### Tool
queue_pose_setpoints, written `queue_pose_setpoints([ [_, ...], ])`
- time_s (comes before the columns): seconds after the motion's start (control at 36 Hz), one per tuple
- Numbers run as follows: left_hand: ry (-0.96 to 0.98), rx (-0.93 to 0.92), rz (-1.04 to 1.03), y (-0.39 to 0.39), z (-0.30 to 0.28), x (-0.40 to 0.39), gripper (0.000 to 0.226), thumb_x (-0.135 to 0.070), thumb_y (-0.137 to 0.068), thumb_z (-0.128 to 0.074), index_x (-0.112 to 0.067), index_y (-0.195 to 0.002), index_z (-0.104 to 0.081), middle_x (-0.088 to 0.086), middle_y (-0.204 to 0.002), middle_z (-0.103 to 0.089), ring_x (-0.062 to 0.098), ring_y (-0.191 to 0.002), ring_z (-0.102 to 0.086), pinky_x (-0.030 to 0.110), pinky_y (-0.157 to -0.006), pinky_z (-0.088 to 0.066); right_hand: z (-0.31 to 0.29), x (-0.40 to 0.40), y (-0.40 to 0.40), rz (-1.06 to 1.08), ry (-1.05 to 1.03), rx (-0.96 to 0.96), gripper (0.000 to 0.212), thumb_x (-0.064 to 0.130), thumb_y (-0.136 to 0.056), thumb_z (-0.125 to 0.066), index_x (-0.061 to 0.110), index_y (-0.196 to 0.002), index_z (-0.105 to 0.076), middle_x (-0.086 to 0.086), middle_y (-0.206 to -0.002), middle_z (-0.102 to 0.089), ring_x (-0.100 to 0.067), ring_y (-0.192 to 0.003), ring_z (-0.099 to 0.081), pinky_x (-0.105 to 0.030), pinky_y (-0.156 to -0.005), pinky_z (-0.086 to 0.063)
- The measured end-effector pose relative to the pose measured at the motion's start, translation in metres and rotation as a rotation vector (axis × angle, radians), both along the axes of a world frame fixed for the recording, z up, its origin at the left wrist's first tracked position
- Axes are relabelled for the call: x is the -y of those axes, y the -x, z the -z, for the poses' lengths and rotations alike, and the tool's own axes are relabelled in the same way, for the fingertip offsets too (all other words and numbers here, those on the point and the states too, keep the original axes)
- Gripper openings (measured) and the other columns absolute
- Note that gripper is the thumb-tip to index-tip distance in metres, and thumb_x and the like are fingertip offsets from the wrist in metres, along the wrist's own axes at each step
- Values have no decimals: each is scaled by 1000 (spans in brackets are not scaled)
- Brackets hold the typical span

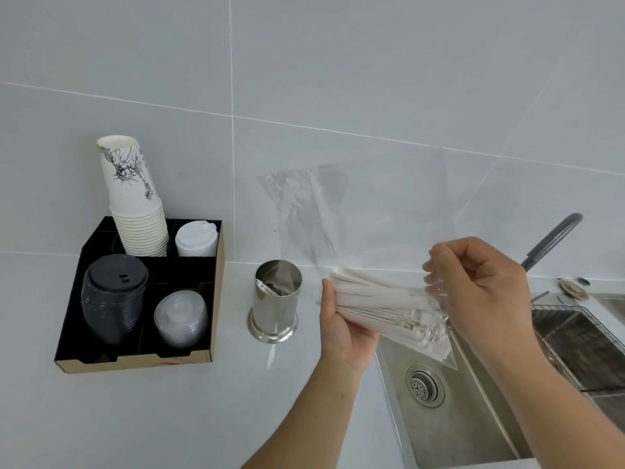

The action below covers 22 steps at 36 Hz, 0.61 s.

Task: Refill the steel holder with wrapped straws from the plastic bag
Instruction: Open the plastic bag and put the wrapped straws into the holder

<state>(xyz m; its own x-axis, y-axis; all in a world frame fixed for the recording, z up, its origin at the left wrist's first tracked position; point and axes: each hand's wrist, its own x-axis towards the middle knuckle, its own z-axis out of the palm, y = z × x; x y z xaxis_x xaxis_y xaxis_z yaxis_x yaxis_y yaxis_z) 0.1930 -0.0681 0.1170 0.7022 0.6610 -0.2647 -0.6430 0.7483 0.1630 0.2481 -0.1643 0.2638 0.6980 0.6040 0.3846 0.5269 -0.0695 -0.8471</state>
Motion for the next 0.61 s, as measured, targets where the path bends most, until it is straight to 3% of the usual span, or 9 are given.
queue_pose_setpoints([
  [0.14, 26, 40, -14, 1, 4, -6, 62, -57, -86, -57, -9, -123, -64, 16, -112, -70, 30, -102, -68, 40, -82, -59, -2, -14, 4, -33, 2, -9, 19, 16, -93, -61, 8, -78, -67, -3, -69, -70, -13, -59, -66, -15, -53, -52],
  [0.25, 40, 33, -31, 4, 5, -11, 61, -57, -88, -53, -8, -123, -64, 17, -109, -71, 30, -97, -69, 40, -81, -59, -4, -24, 6, -47, 12, -8, 19, 17, -93, -61, 8, -77, -67, -4, -69, -70, -16, -60, -66, -20, -56, -56],
  [0.44, 65, 12, -60, 8, 1, -24, 68, -57, -85, -56, -8, -131, -59, 16, -124, -65, 31, -107, -66, 41, -86, -57, -10, -43, 11, -51, 14, -7, 21, 18, -93, -61, 10, -75, -66, -3, -70, -70, -12, -56, -65, -26, -57, -57],
  [0.5, 66, 22, -66, 9, -1, -27, 65, -57, -87, -54, -8, -128, -62, 16, -121, -68, 31, -106, -67, 41, -88, -57, -12, -46, 12, -55, 10, -1, 21, 19, -93, -61, 11, -75, -67, -2, -70, -70, -12, -55, -65, -25, -56, -57],
  [0.61, 57, 48, -62, 7, -5, -29, 58, -57, -90, -51, -9, -118, -67, 15, -105, -73, 29, -92, -72, 40, -78, -60, -17, -50, 13, -66, 4, 6, 20, 19, -93, -61, 9, -77, -67, -2, -70, -70, -12, -54, -65, -26, -56, -57],
])
